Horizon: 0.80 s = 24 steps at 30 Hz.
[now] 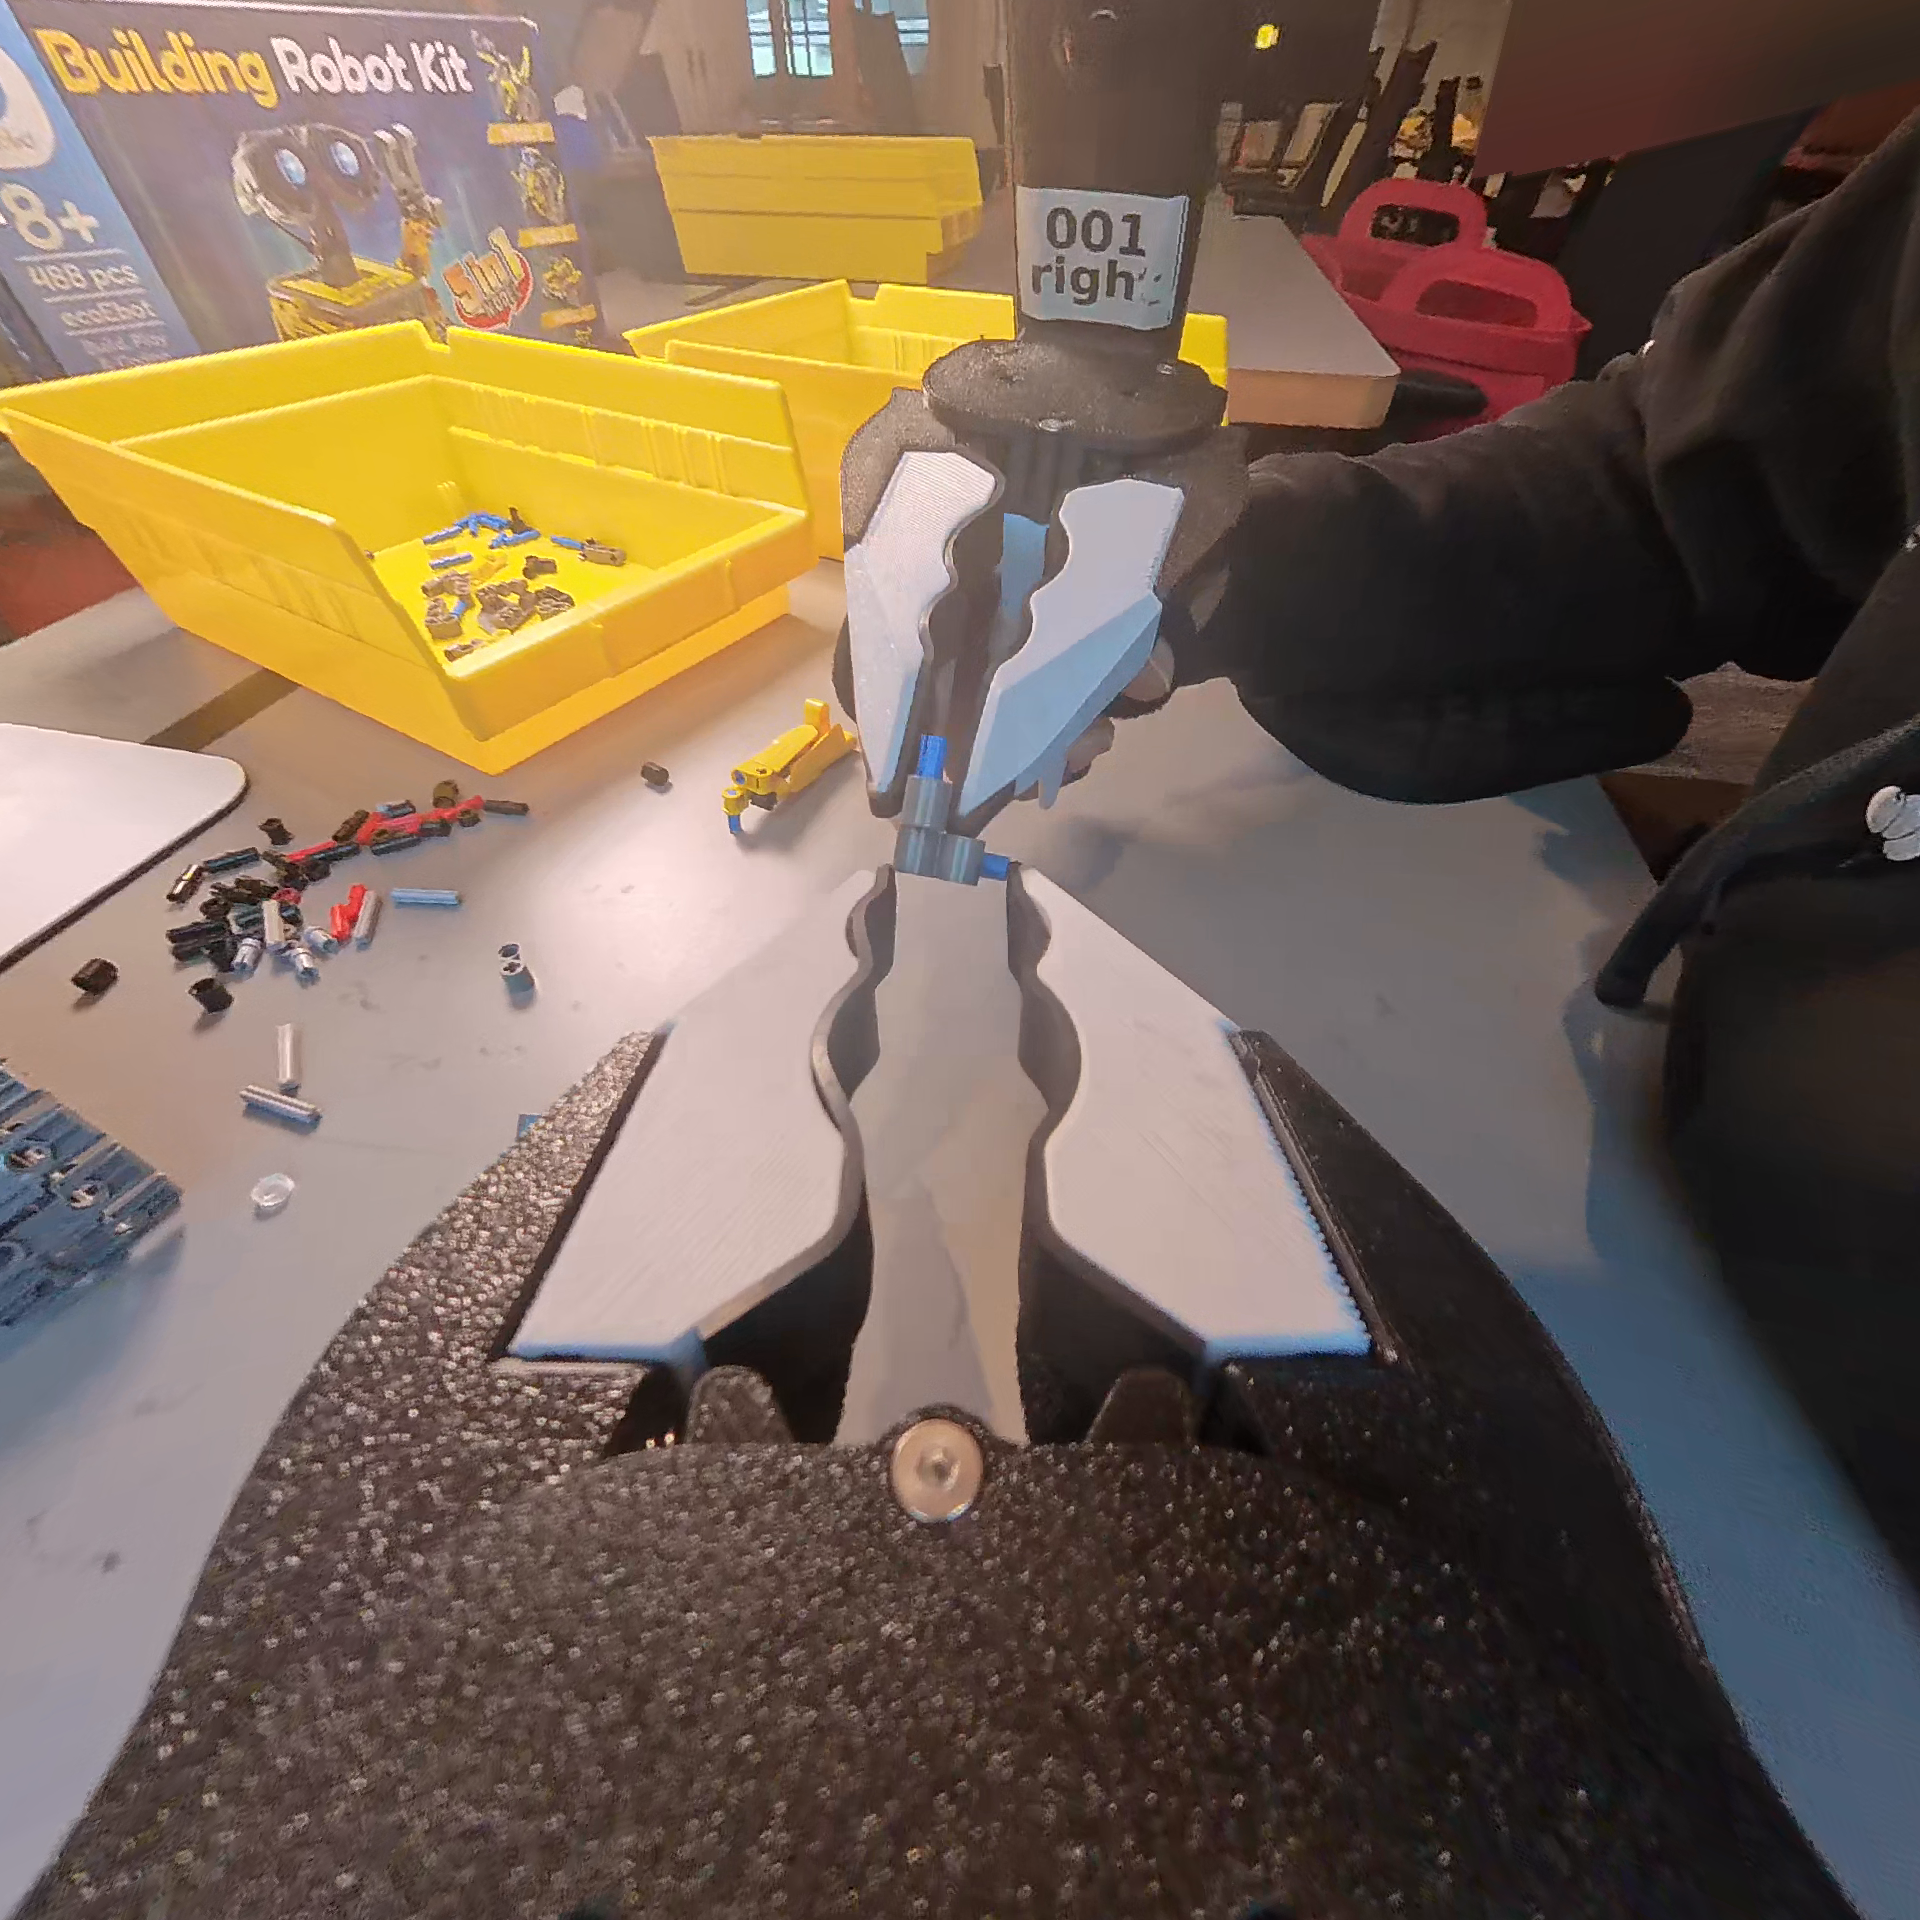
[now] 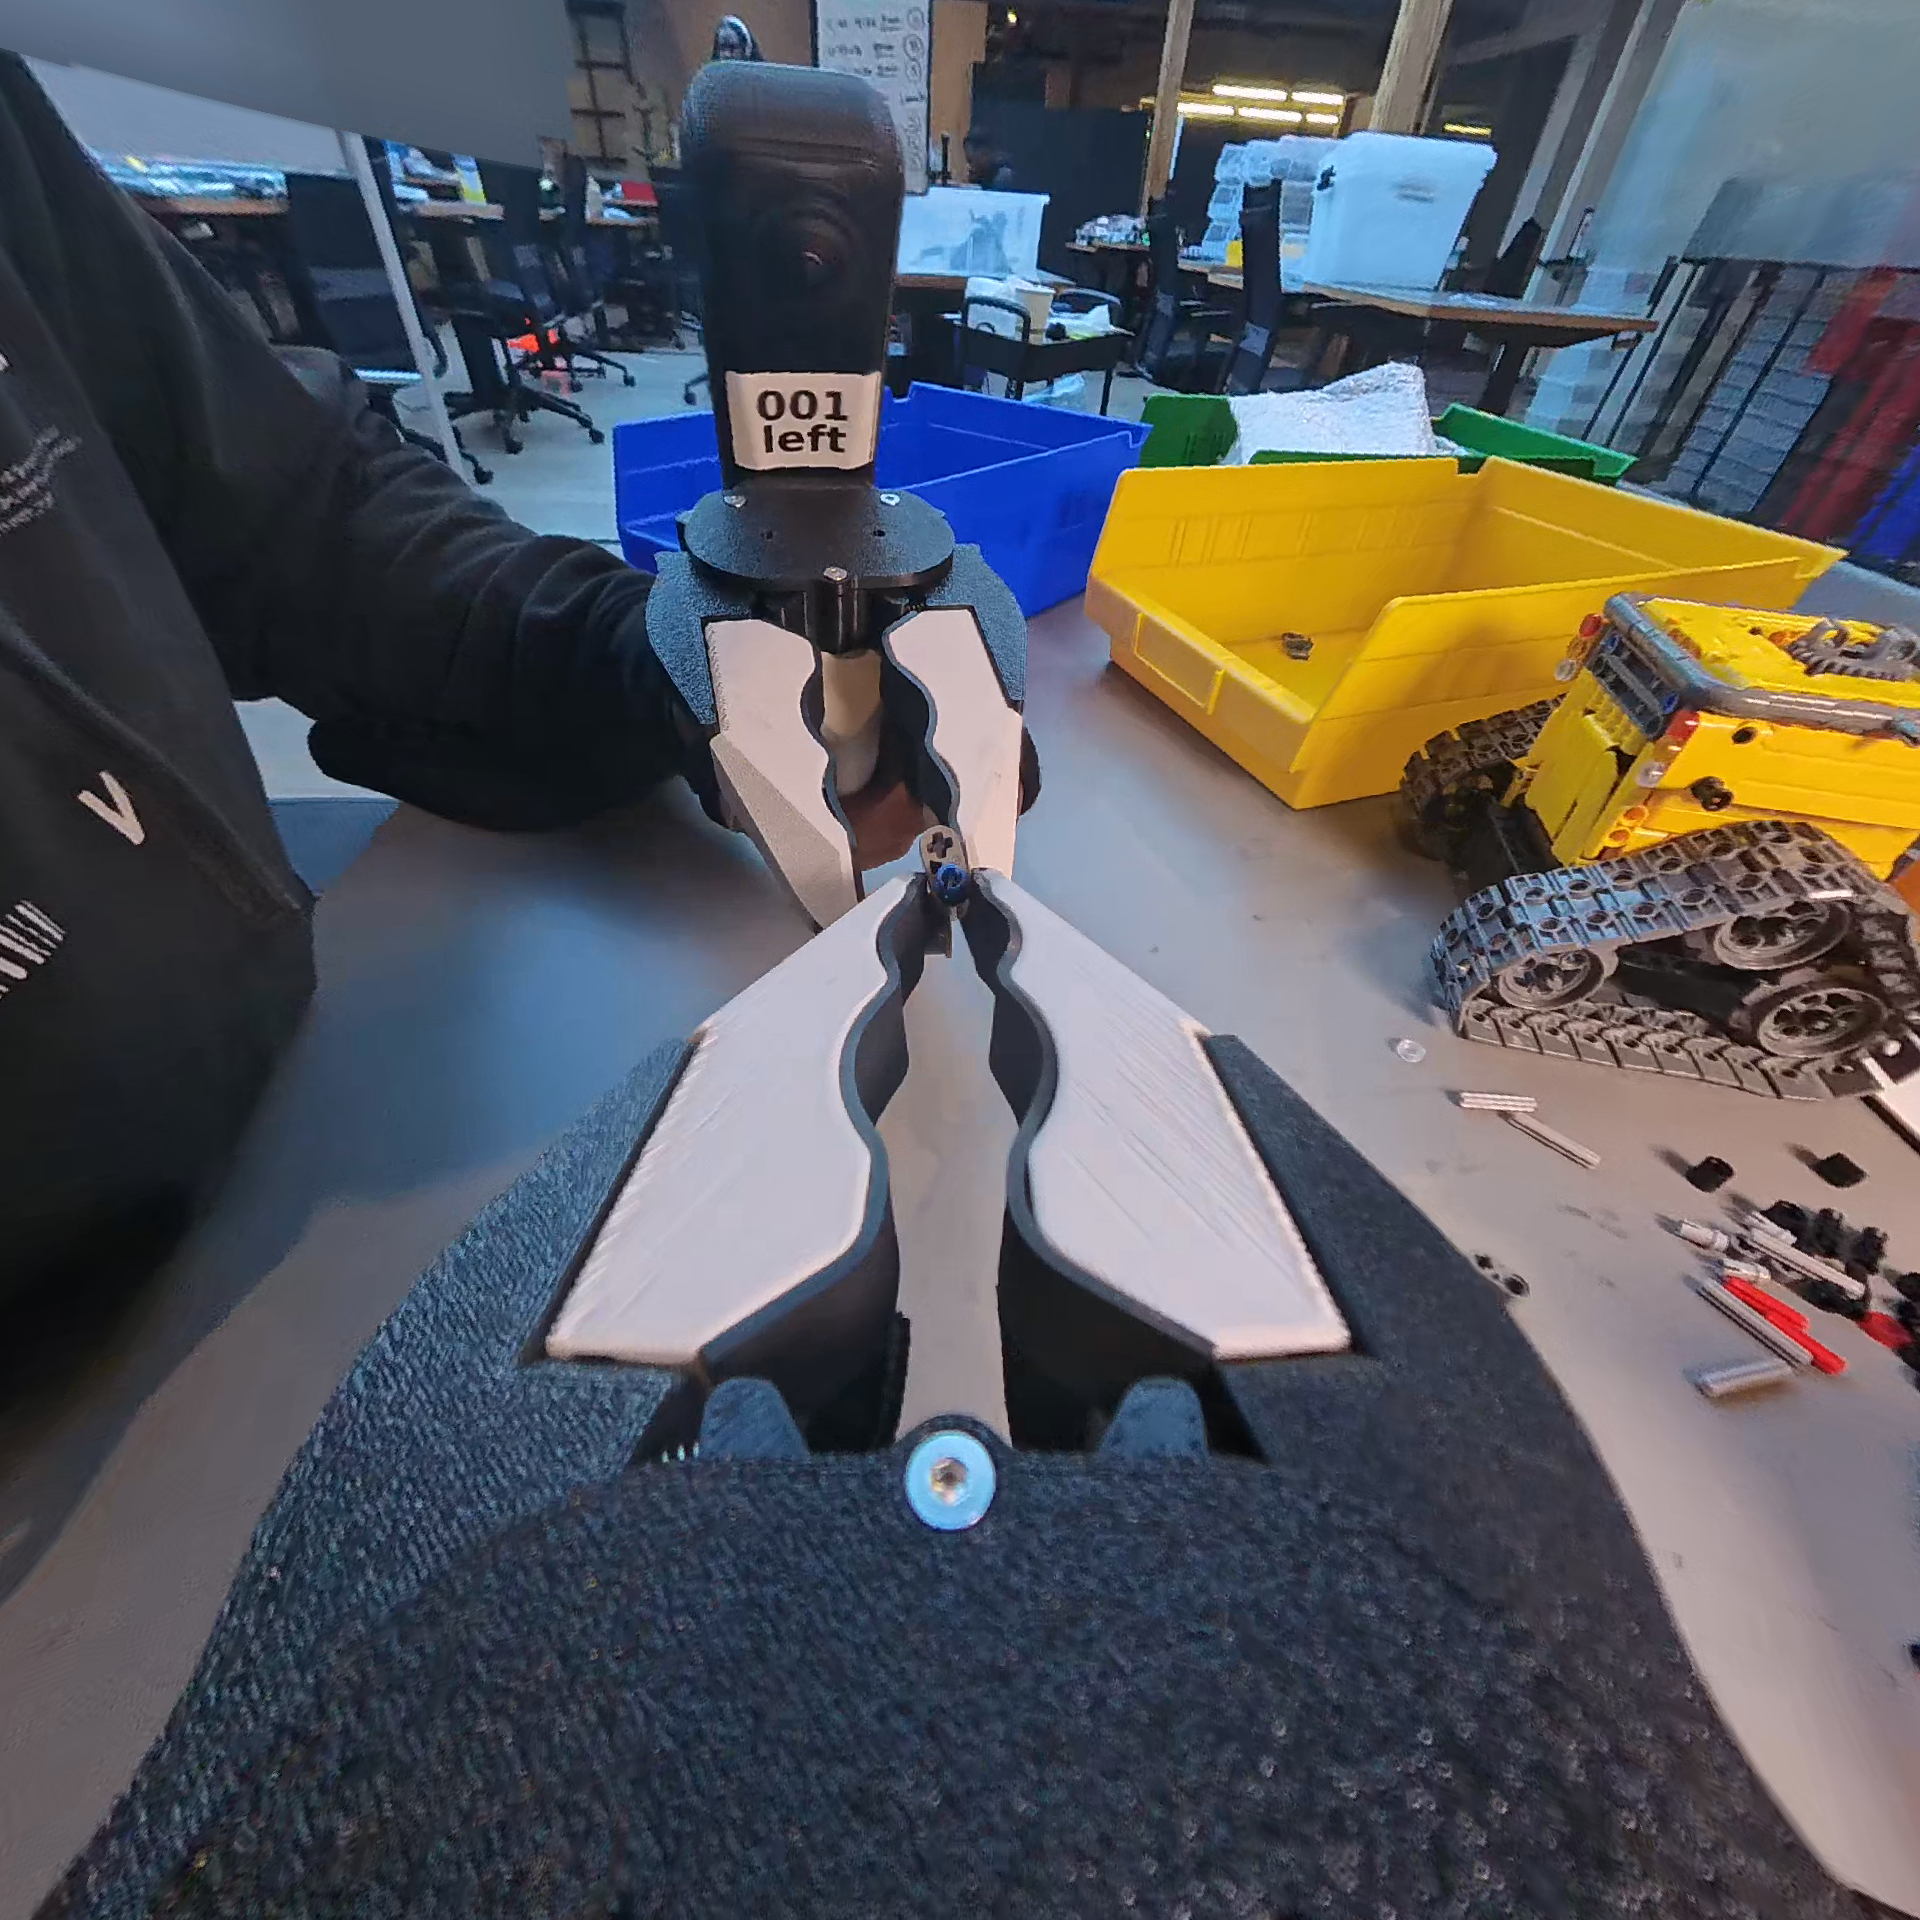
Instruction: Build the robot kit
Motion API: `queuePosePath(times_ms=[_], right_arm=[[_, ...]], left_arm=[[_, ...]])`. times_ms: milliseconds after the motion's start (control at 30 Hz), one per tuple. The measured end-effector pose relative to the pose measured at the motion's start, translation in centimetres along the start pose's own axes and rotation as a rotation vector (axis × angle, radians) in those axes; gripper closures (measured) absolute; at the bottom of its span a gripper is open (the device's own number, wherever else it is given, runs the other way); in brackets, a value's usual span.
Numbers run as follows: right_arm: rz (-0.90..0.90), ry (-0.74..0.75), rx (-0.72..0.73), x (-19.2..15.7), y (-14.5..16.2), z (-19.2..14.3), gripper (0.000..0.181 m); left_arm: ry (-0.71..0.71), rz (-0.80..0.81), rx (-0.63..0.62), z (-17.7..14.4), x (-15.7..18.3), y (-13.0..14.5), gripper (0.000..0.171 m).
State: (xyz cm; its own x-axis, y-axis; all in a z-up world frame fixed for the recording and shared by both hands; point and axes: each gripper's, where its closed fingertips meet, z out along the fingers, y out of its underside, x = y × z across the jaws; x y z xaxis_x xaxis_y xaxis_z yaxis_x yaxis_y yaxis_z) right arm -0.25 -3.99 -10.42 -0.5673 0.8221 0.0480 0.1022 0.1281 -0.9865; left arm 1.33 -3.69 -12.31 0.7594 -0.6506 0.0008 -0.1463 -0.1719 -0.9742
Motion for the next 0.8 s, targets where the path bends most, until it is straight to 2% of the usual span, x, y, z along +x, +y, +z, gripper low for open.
queuePosePath(times_ms=[233, 400, 467, 567, 667, 800], right_arm=[[0.162, -0.031, 0.063, 0.4, -0.5, -0.1, 0.173], [0.151, -0.080, 0.104, -0.2, -1.0, -0.4, 0.173], [0.117, -0.092, 0.098, -0.6, -1.0, -0.3, 0.173], [0.066, -0.086, 0.078, -0.9, -0.9, -0.2, 0.173], [0.044, -0.051, 0.063, -0.5, -0.8, -0.2, 0.174], [0.005, -0.042, 0.043, -1.0, -0.8, 0.0, 0.174]], left_arm=[[-0.037, 0.033, 0.038, -0.3, -0.3, -0.7, 0.150], [0.139, -0.212, 0.100, -1.0, 0.3, -1.2, 0.141], [0.159, -0.237, 0.099, -0.9, 0.4, -1.2, 0.143], [0.185, -0.198, 0.077, -0.7, 1.2, -1.0, 0.155], [0.151, -0.114, 0.057, -0.6, 1.4, -0.8, 0.171], [0.055, 0.051, 0.007, -0.3, 1.3, -0.2, 0.171]])
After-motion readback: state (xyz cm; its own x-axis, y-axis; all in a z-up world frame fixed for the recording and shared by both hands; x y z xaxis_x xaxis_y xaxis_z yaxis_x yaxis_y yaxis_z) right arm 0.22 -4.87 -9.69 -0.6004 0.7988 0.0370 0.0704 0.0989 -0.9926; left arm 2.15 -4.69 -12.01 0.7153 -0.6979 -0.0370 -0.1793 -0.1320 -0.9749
